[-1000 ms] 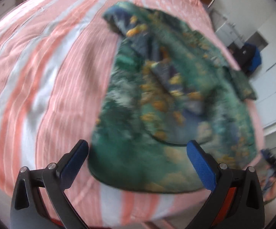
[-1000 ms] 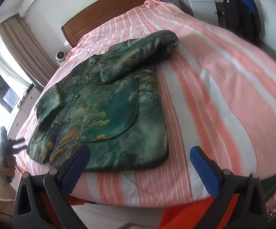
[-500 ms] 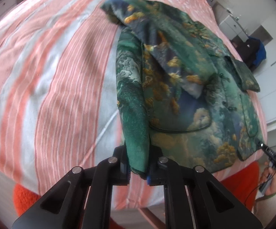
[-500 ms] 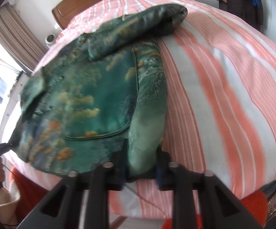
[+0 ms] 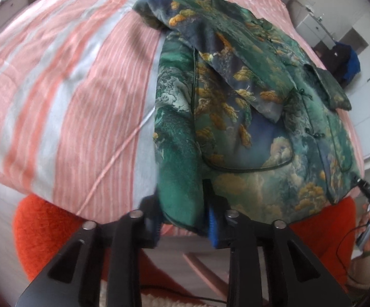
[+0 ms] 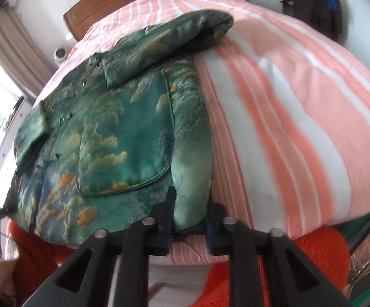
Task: Fold large clothes
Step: 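Grasp the folded-in sleeve with the left tool and pull it outward, then grasp the other folded sleeve with the right tool and pull it outward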
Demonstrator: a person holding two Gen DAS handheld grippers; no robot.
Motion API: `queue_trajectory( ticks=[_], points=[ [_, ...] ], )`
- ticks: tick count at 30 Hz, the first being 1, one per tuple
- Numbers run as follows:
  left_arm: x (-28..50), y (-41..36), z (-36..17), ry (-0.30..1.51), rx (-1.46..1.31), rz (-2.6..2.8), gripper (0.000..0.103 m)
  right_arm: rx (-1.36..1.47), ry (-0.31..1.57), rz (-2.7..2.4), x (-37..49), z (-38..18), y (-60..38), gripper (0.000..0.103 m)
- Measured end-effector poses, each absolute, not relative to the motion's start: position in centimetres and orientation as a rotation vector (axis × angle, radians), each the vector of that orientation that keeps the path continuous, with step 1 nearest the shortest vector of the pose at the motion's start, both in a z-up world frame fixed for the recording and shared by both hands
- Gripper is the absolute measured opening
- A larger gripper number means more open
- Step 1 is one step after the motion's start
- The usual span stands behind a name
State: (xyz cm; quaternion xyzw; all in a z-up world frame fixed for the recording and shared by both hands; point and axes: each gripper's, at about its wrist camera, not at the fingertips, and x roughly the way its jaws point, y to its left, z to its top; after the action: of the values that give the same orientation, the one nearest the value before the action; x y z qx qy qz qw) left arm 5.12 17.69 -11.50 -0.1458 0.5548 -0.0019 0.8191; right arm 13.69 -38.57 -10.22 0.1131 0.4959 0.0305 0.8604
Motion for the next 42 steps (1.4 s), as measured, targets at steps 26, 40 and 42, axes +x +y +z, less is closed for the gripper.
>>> queue_trajectory(
  ticks=[26, 40, 42],
  points=[
    [19.9, 7.6, -9.6, 1.065, 0.165, -0.310, 0.010, 0.043, 0.868, 0.157, 3.6, -7.0, -28.0, 0.074],
    [11.6, 44.6, -8.7, 0.839, -0.721, 0.515, 0.027, 0.019, 0.857, 0.177, 4.4, -6.8, -26.8, 0.074],
    [10.0, 47.6, -11.2, 0.871, -0.788, 0.650, 0.029, 0.014, 0.870, 0.191, 4.6, -7.1, -26.2, 0.074]
  ],
)
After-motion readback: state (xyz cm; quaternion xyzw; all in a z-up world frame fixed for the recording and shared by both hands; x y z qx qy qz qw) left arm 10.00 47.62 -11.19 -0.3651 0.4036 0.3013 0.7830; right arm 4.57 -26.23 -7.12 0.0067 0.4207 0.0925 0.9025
